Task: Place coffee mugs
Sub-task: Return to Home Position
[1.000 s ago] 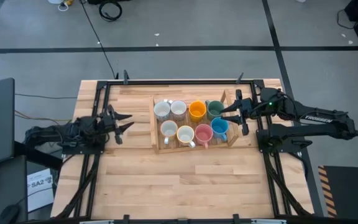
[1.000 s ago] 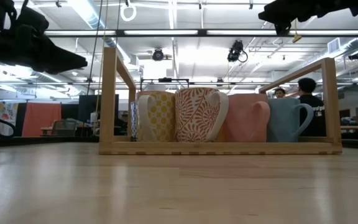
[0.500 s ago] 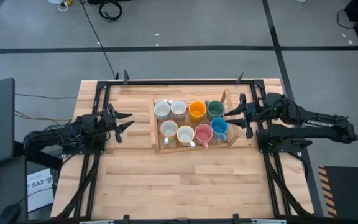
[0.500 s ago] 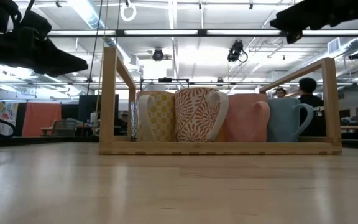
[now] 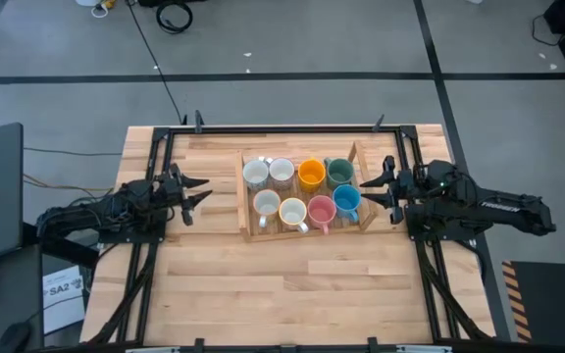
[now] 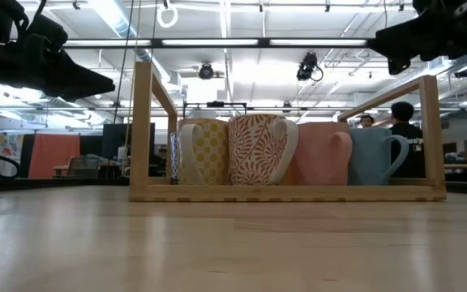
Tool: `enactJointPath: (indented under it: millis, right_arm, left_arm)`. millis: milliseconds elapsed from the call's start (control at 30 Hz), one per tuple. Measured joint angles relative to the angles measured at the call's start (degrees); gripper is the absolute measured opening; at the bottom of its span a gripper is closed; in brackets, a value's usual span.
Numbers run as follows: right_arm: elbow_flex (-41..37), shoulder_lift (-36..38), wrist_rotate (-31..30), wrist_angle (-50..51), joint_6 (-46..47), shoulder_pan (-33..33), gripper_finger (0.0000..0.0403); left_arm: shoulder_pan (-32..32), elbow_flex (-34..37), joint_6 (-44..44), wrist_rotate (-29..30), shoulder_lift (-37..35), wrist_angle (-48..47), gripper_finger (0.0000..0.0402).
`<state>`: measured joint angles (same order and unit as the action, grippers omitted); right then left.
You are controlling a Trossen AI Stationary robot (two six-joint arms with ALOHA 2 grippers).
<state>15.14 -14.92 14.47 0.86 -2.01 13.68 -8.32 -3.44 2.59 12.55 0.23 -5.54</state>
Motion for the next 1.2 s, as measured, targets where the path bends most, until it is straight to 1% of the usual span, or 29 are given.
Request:
enactJointPath:
  millis: [300, 667, 833, 1033, 1200]
  right_arm:
    - [-4.3, 7.2, 0.0, 0.0, 0.6, 0.0, 0.0131]
    - [-8.3, 14.1, 0.1, 0.0, 0.6, 0.0, 0.0131]
    - [-9.9, 14.9, 0.1, -1.2, 0.6, 0.0, 0.0131]
    - [-14.9, 14.8, -0.1, -8.7, 0.5, 0.0, 0.0131]
    - [-14.8, 14.8, -1.3, -9.1, 0.5, 0.0, 0.0131]
  left_arm:
    - [0.0, 0.0, -0.8, -0.4, 0.0, -0.1, 0.0164]
    - [0.0, 0.1, -0.9, -0.4, 0.0, -0.2, 0.0164]
    - [0.0, 0.1, -0.9, -0.4, 0.0, -0.2, 0.0164]
    - [0.0, 0.1, -0.9, -0.4, 0.0, -0.2, 0.0164]
    - [0.0, 0.1, -0.9, -0.4, 0.0, -0.2, 0.0164]
